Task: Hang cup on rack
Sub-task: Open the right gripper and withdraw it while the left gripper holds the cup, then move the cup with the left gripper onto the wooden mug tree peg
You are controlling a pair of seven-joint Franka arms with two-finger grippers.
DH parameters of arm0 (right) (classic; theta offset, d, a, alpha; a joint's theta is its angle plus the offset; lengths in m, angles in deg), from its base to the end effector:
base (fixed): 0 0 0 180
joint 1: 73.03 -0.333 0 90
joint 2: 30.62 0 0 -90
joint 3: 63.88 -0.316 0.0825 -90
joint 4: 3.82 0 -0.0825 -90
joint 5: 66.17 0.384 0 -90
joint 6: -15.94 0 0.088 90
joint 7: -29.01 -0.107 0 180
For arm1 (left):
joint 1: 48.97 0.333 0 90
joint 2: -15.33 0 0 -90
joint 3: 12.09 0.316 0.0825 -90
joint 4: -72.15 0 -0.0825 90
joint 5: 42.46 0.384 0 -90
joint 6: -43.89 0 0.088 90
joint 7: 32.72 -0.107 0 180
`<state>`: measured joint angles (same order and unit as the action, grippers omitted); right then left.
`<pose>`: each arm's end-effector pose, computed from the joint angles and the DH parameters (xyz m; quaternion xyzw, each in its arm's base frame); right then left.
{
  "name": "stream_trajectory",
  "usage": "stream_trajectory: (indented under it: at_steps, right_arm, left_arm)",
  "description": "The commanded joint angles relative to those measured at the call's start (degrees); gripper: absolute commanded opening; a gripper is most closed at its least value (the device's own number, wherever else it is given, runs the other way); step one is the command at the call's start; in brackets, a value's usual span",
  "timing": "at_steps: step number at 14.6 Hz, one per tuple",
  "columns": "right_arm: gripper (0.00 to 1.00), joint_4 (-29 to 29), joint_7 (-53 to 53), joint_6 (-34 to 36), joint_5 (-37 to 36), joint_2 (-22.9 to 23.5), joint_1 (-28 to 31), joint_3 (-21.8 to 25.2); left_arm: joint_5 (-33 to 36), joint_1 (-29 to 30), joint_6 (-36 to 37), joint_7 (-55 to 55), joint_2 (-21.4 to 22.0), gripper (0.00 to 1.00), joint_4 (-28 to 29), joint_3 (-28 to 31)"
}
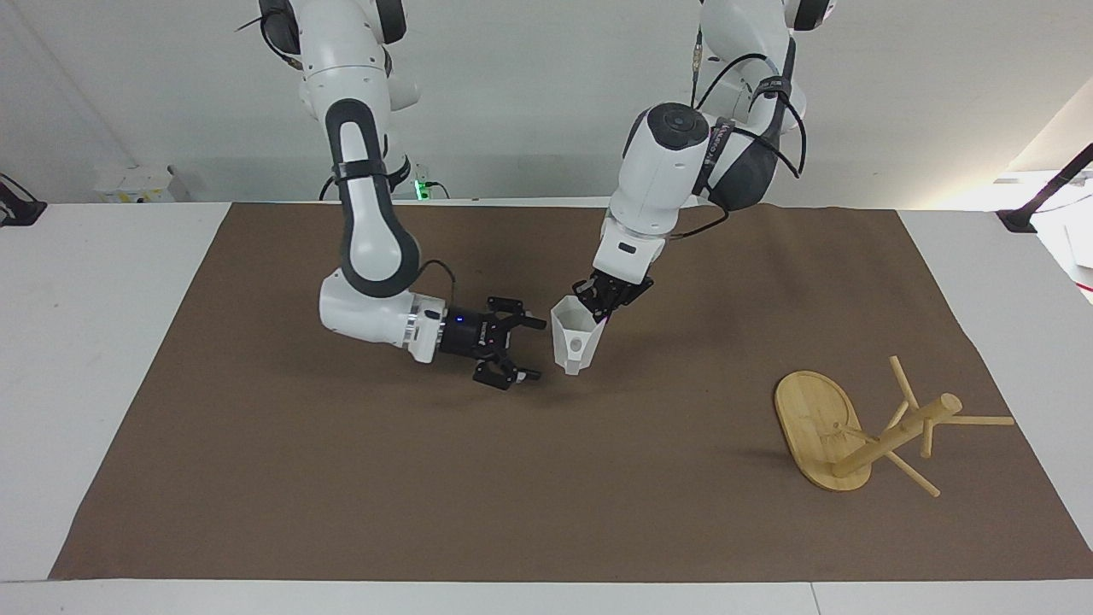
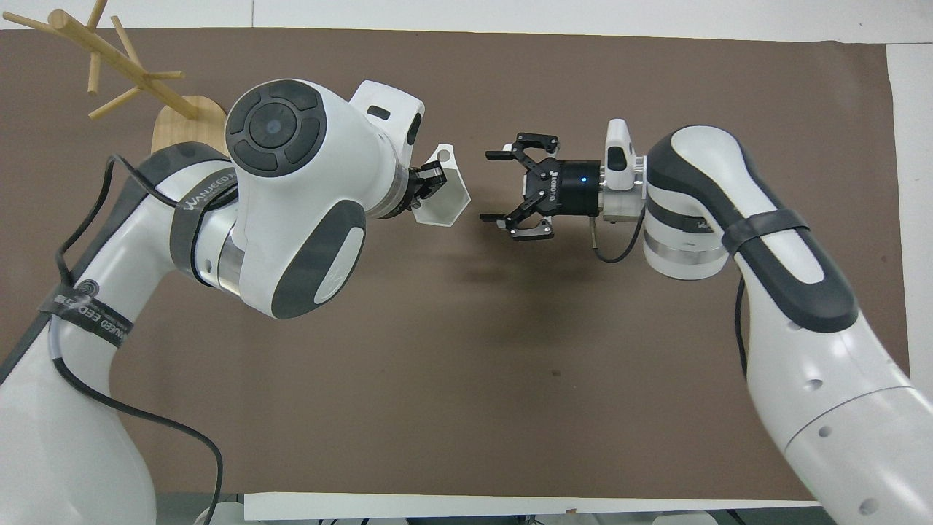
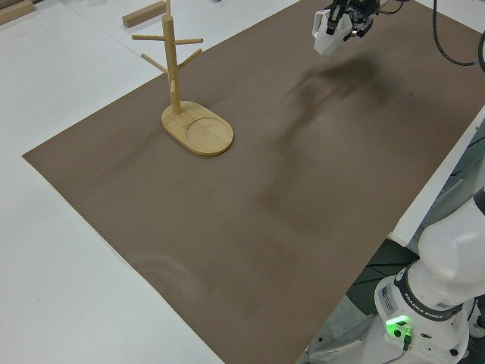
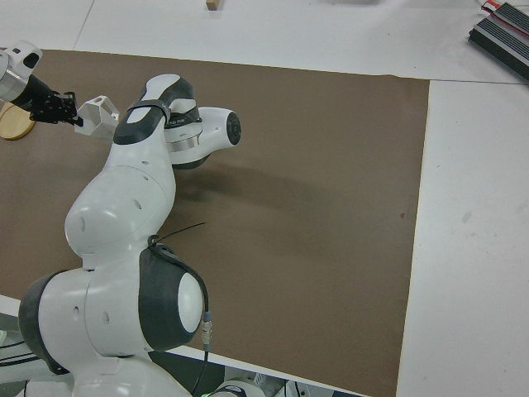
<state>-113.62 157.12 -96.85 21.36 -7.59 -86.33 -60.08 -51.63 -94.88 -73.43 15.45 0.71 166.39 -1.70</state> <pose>0.6053 0.1693 0.3045 -0.6092 -0.5357 -0.4295 0.3969 0.5195 -0.3944 0.4817 0.9864 0.1361 0.0225 0.0889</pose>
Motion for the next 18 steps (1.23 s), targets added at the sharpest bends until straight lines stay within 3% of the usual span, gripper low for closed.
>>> stream_trajectory:
  at_steps: [1,3,5,8,10,13,16,18]
  right_arm:
    - [1.00,-0.2,-0.8,6.0,-8.4,-0.8,7.7,-0.3]
    - [1.00,0.5,-3.9,7.6,-17.8,-2.1,12.7,0.1]
    - [1.00,2.6,-17.6,5.9,-30.3,-3.7,16.7,0.2]
    - [1.00,3.3,-33.5,-0.6,-47.0,-8.5,19.2,0.2]
    - [1.00,3.3,-40.3,-2.2,-53.8,-12.1,20.6,0.2]
    - [1.00,3.8,-54.3,0.9,-63.6,-15.4,22.4,0.2]
    - [1.00,7.0,-65.6,5.3,-73.5,-18.7,22.0,0.0]
    - [1.00,12.9,-82.8,16.3,-80.2,-19.5,21.3,-0.6]
  left_arm:
    - [0.4,3.0,-1.4,-1.1,1.2,0.00,1.5,0.7]
    - [0.4,7.0,-3.7,-1.3,2.4,0.00,2.0,0.6]
    - [0.4,11.6,-11.1,-1.8,4.3,0.00,6.3,0.6]
    - [0.1,15.7,-30.9,-5.4,8.5,0.00,19.1,0.3]
    - [-0.2,17.6,-39.9,-6.1,10.0,0.00,25.0,0.1]
    - [-5.1,19.4,-50.2,-6.1,10.1,0.00,28.5,-0.1]
    - [-5.4,22.2,-50.6,-6.3,9.6,0.00,28.7,-0.1]
    - [-5.3,23.9,-50.4,-7.6,9.4,0.00,28.7,-0.2]
